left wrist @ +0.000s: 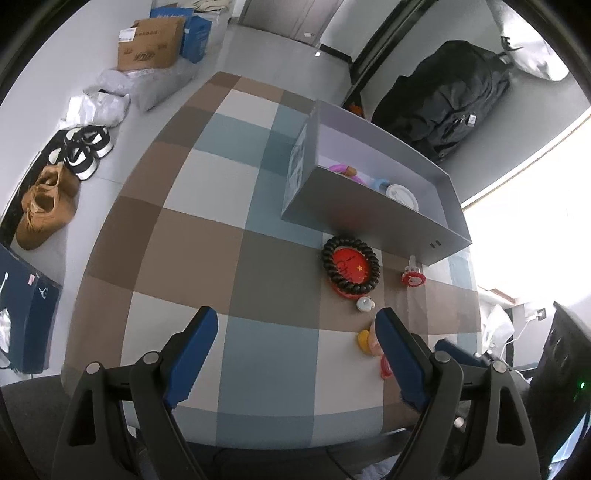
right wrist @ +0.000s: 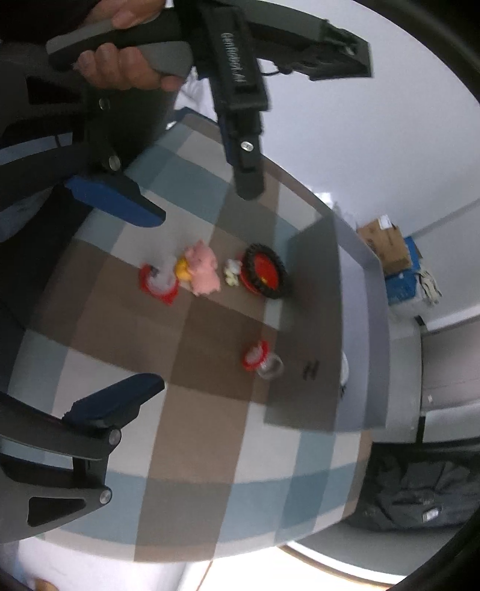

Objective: Organize jewelry
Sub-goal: 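Grasp the small red-and-clear trinket with the right gripper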

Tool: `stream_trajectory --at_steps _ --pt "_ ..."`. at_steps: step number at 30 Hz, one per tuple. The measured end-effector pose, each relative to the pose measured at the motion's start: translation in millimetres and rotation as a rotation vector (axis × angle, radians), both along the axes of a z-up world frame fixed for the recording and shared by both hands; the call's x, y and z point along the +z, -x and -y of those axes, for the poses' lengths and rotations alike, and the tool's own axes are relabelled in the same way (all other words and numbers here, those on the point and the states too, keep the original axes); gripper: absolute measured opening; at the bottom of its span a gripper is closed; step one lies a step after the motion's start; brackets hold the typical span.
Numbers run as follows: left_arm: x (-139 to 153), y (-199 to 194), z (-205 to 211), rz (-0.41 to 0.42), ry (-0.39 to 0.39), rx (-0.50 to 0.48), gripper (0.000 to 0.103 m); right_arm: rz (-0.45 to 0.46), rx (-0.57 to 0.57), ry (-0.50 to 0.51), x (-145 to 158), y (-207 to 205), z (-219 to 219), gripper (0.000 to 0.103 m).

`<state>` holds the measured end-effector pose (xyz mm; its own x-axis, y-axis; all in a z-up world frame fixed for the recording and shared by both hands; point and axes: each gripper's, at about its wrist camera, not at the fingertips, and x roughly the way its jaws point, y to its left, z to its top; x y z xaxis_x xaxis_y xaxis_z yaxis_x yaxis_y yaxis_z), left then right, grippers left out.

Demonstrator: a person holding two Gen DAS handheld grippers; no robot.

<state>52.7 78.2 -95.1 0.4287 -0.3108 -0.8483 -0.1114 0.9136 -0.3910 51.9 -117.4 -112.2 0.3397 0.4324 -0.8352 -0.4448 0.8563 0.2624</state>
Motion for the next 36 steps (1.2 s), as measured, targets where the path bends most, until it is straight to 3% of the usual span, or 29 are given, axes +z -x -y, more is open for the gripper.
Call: stream_trajectory --at_steps 8,13,21,31,36 --pt "-3 -2 -5 -0.017 0.035 0.003 0.084 0.034 0.030 0.044 -6 5 -13 0.074" --pt "-3 -2 -6 -0.013 0.034 0.000 0.084 0.045 0.038 0.064 -7 6 -18 0.055" --pt "1 -1 -6 0.023 0.055 -0.010 0.084 0.019 0.026 0.052 -5 4 -14 0.016" --pt "3 0 5 0.041 0.027 -0.057 0.084 0.031 -0.013 0.054 -2 4 -7 0.016" --pt "8 4 19 0.067 -0.045 -0.101 0.084 0.043 -0.069 0.031 6 -1 8 0.016"
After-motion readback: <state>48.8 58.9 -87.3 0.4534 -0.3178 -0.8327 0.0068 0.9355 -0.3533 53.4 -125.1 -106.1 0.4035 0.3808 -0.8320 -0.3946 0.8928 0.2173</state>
